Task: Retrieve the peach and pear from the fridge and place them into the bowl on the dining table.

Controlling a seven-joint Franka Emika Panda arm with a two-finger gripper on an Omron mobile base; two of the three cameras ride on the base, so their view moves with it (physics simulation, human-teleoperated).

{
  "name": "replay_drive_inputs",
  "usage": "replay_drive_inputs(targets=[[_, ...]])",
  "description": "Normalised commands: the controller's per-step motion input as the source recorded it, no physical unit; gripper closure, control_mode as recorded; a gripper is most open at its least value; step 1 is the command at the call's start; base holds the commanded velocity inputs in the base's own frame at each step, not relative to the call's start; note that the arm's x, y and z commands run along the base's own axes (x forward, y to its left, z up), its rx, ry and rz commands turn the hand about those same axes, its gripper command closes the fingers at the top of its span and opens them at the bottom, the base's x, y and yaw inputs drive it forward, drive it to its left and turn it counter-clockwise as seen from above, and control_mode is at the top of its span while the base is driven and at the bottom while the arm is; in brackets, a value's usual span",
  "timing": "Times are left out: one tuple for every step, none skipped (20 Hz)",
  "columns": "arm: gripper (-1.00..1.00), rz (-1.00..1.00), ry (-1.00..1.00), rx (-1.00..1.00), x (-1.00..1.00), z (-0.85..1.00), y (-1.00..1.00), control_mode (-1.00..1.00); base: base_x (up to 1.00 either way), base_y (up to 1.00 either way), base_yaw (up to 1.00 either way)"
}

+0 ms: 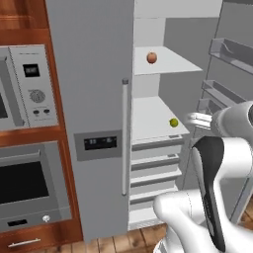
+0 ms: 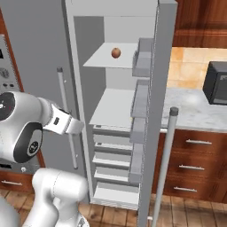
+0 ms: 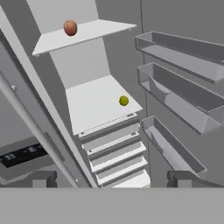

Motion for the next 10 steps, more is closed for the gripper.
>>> replay_drive_inputs(targets=[[-1.00, 0.00, 0.00, 0.00, 0.00, 0.00, 0.00, 1.00, 0.84, 0.00, -0.02], [-1.00, 0.00, 0.00, 0.00, 0.00, 0.00, 0.00, 1.00, 0.84, 0.00, -0.02], [-1.00, 0.00, 0.00, 0.00, 0.00, 0.00, 0.00, 1.00, 0.88, 0.00, -0.02], [-1.00, 0.00, 0.00, 0.00, 0.00, 0.00, 0.00, 1.00, 0.88, 0.00, -0.03], [-1.00, 0.00, 0.00, 0.00, 0.00, 0.00, 0.00, 1.00, 0.89, -0.05, -0.04], [-1.00, 0.00, 0.00, 0.00, 0.00, 0.00, 0.00, 1.00, 0.95, -0.08, -0.04], [-1.00, 0.00, 0.00, 0.00, 0.00, 0.00, 0.00, 1.00, 0.94, -0.18, -0.04], [-1.00, 0.00, 0.00, 0.00, 0.00, 0.00, 0.00, 1.00, 0.89, -0.24, -0.04], [-1.00, 0.00, 0.00, 0.00, 0.00, 0.00, 0.00, 1.00, 0.88, -0.28, -0.04], [-1.00, 0.00, 0.00, 0.00, 0.00, 0.00, 0.00, 1.00, 0.84, -0.33, -0.03]])
